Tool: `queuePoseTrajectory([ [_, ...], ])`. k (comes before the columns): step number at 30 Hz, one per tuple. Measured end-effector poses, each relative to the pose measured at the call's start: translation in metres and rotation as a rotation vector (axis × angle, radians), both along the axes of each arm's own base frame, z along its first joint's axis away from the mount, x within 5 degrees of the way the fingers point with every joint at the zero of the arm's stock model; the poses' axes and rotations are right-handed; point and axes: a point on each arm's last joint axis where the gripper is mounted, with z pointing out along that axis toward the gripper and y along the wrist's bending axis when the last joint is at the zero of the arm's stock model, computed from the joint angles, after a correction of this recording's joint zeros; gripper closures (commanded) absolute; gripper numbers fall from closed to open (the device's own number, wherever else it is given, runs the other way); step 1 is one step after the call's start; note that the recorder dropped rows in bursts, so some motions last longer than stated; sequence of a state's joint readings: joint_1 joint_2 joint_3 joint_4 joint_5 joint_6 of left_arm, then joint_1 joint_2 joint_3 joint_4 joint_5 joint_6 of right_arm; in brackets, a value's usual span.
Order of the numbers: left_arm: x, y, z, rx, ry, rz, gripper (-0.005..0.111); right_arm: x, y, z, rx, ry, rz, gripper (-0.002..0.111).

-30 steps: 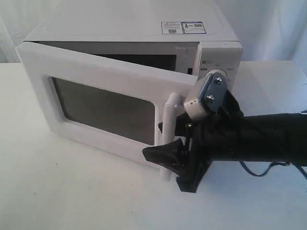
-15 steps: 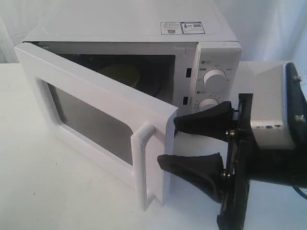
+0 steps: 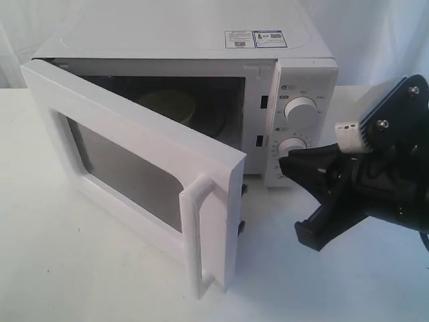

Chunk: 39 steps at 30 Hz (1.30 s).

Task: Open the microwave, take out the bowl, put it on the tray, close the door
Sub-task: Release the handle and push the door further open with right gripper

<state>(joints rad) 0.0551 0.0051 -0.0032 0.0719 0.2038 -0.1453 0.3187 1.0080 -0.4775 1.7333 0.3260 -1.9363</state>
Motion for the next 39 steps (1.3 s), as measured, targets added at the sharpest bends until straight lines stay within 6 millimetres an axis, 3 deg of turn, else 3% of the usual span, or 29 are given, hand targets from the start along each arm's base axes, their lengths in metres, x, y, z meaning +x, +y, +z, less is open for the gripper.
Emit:
queuePoseTrajectory([
  [13, 0.0, 0.0, 0.0, 0.0, 0.0, 0.0, 0.107, 0.034, 0.025, -0.006, 0.063, 0.096, 0.138, 0.108],
  [28, 0.0, 0.0, 0.0, 0.0, 0.0, 0.0, 0.107, 0.017, 0.047, 0.0, 0.244, 0.134, 0.45, 0.108],
  [39, 0.0, 0.0, 0.0, 0.0, 0.0, 0.0, 0.107, 0.012, 0.05, 0.002, 0.299, 0.156, 0.522, 0.108],
])
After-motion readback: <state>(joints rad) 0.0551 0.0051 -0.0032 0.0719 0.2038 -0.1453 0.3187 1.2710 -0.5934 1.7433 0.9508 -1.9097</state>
